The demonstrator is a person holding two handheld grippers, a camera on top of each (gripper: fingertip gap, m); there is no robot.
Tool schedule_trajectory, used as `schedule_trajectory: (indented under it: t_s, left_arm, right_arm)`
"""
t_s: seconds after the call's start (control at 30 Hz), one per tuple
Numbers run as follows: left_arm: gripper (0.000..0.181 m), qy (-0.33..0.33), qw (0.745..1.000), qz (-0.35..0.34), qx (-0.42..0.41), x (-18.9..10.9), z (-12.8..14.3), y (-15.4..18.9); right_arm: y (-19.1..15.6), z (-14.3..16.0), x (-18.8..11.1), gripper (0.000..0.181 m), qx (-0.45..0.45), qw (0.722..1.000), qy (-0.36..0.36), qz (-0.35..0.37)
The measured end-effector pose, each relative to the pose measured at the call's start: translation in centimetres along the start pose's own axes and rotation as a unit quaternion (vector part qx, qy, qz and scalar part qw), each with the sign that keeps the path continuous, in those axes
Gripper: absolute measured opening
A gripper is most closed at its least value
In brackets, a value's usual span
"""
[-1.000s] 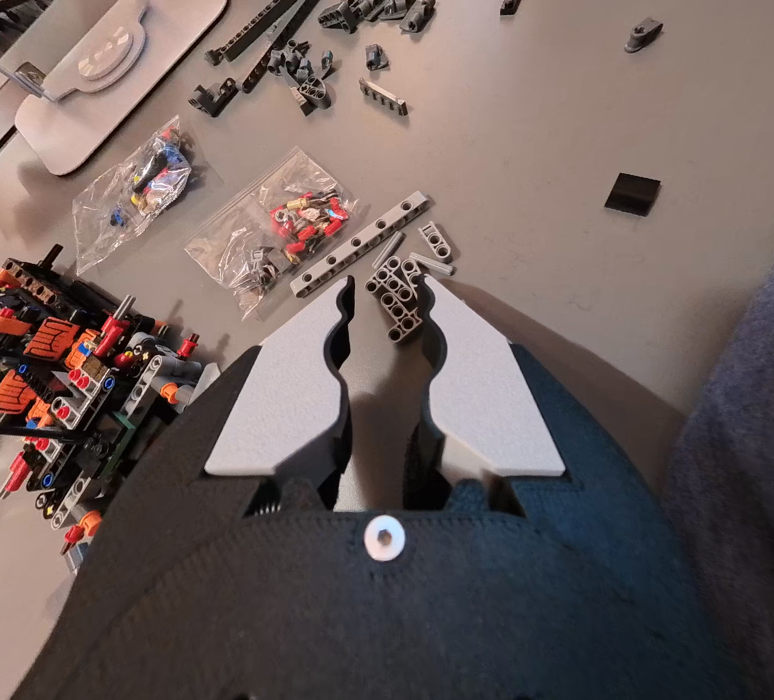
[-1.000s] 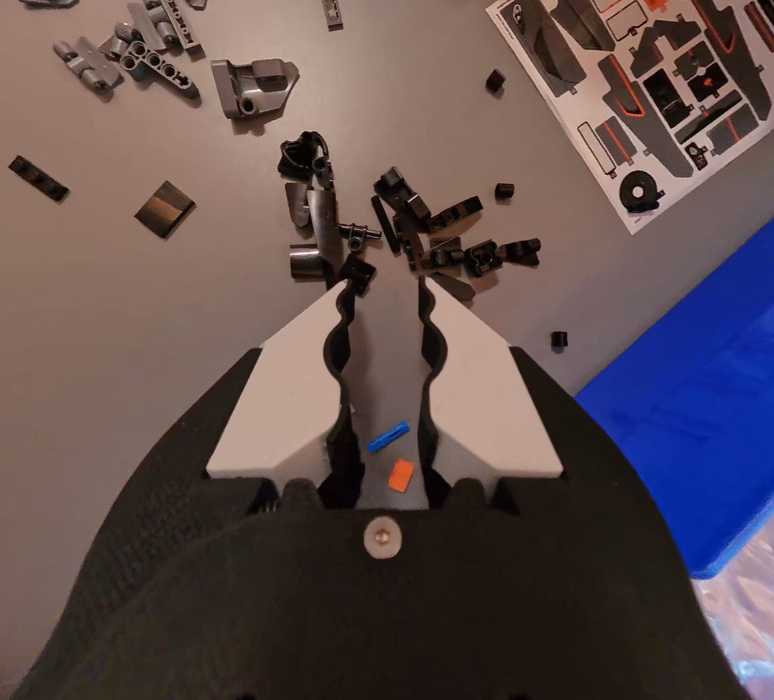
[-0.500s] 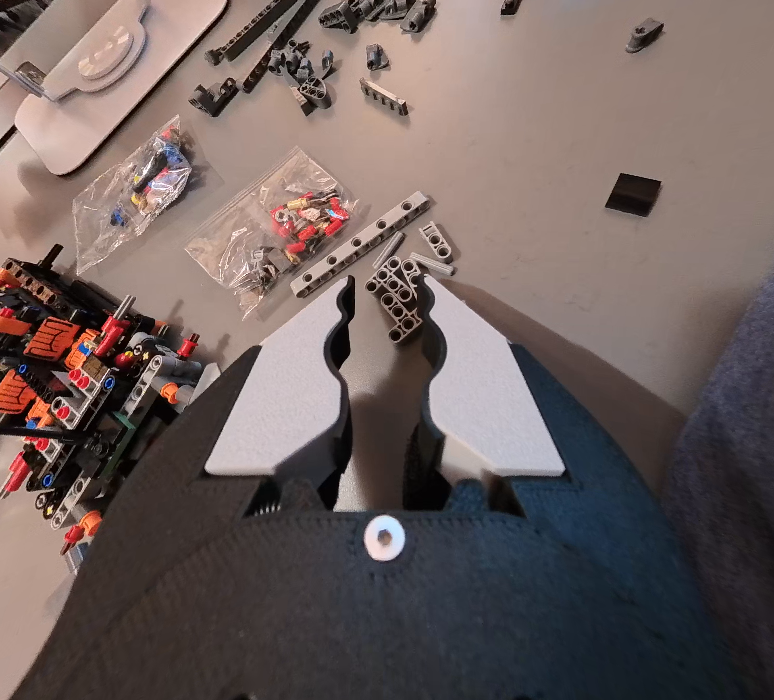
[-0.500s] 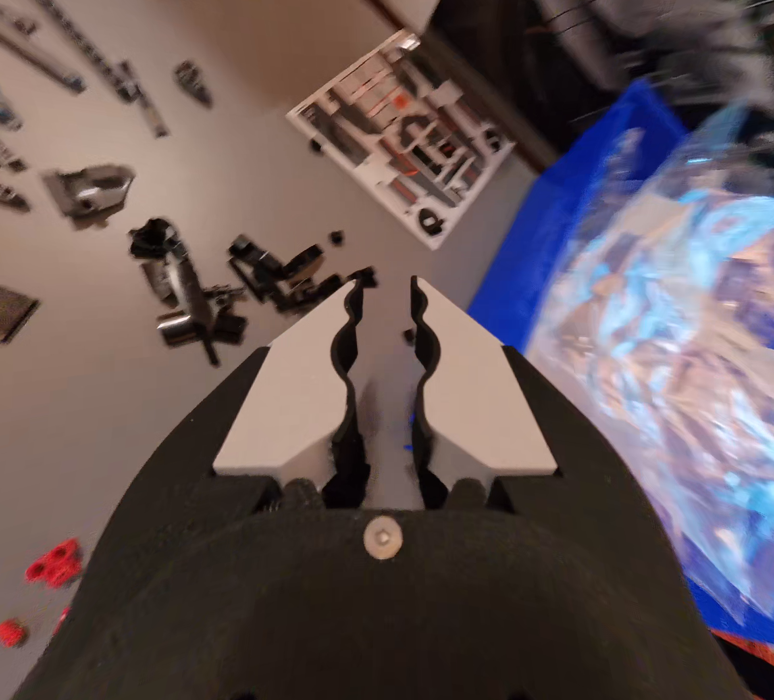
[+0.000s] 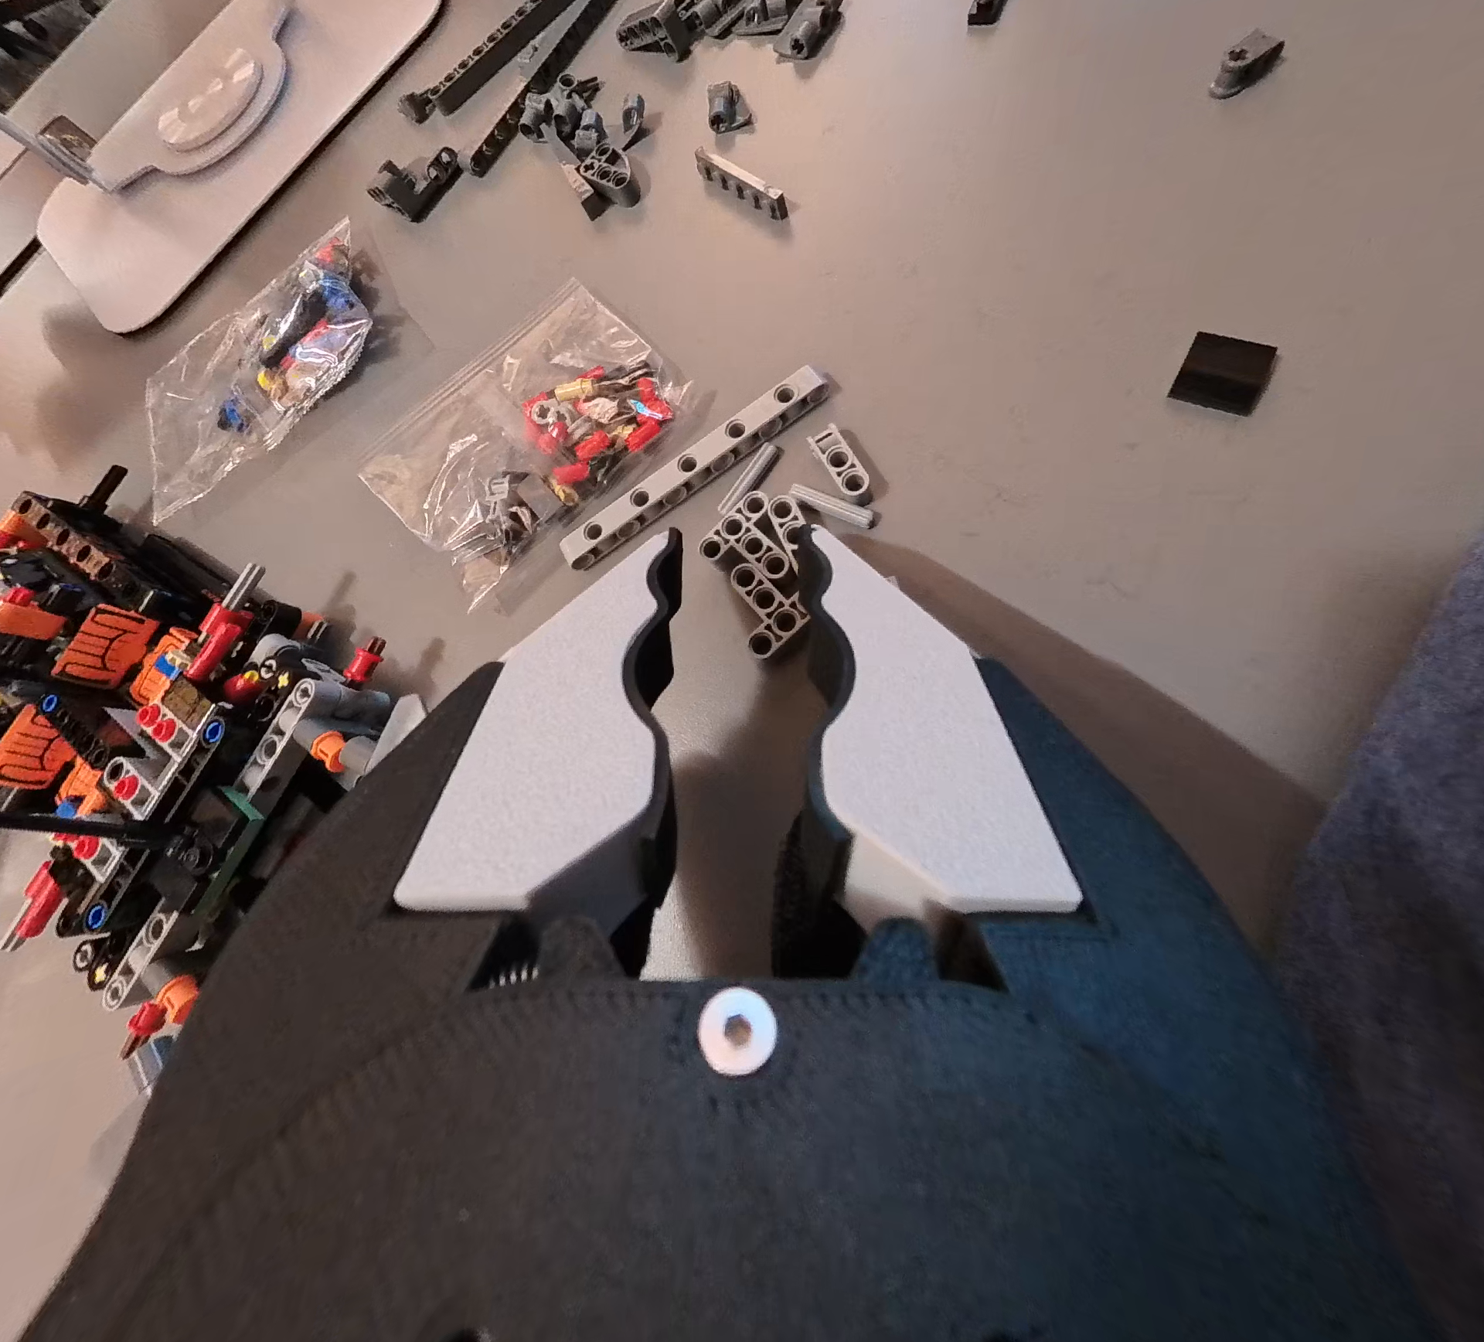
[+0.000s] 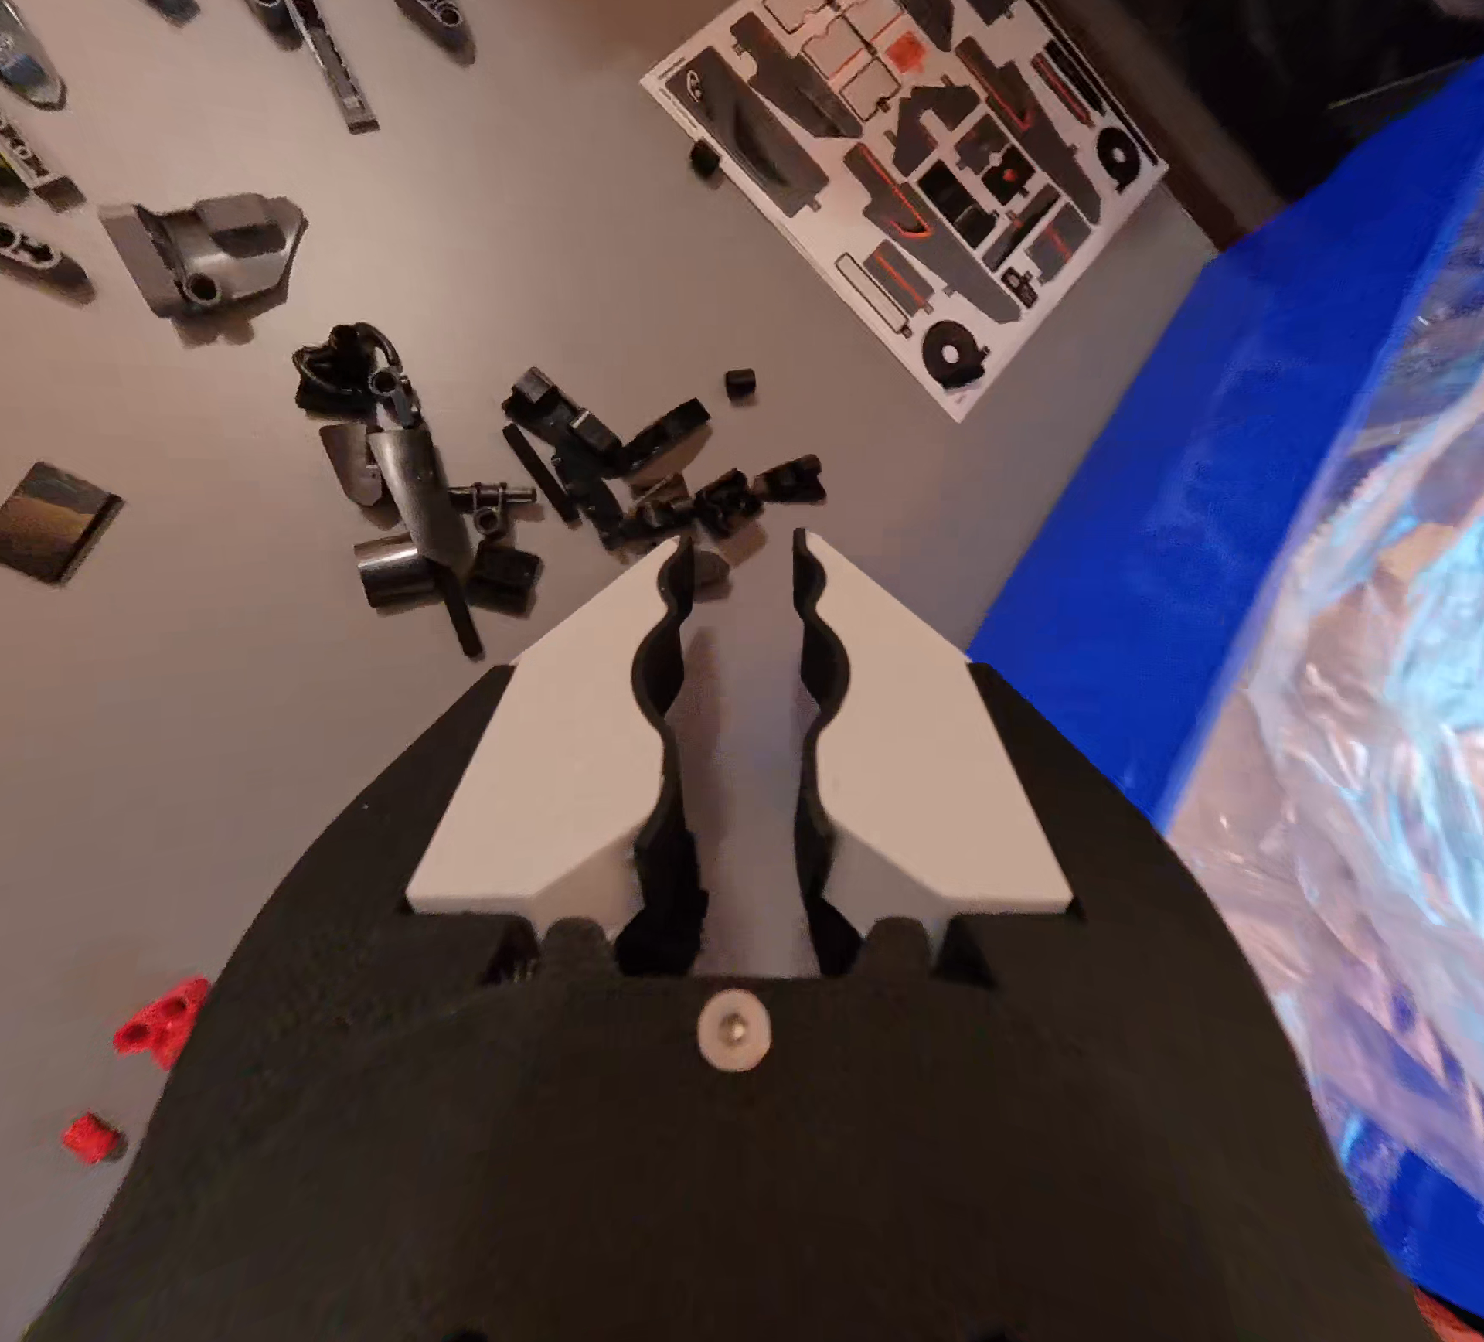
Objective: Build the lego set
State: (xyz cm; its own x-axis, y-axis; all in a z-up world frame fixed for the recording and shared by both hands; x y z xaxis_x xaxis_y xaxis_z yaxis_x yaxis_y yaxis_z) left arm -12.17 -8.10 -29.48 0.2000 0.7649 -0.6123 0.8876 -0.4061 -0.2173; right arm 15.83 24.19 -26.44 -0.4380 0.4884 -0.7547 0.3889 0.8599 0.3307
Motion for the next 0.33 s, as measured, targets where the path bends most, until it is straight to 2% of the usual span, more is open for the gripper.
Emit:
schedule_trajectory:
  t_s: [0.03, 0.17, 0.33]
  left_arm:
    - [0.026, 0.000, 1.000, 0.000, 0.000, 0.0, 0.0, 0.0]
    - [0.026, 0.000, 1.000, 0.001, 0.000, 0.0, 0.0, 0.0]
    - [0.026, 0.000, 1.000, 0.002, 0.001, 0.0, -0.1, 0.0]
  right_arm:
    - [-0.2, -0.2, 0.5, 0.021, -0.002, 1.000, 0.000, -0.001]
    - [-0.8, -0.3, 2.2, 0.021, -0.008, 1.000, -0.014, -0.008]
    - [-0.5, 0.1, 3.0, 0.006, 0.009, 1.000, -0.014, -0.019]
Point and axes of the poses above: each gripper's, where its closed fingertips meet, x out along the fingers, z out of its underside, y = z × x across the jaws, the point moved 4 cm from there along -x, back along the fingers, and after that the axes turned 5 degrees about -x, right-handed, at the moved point
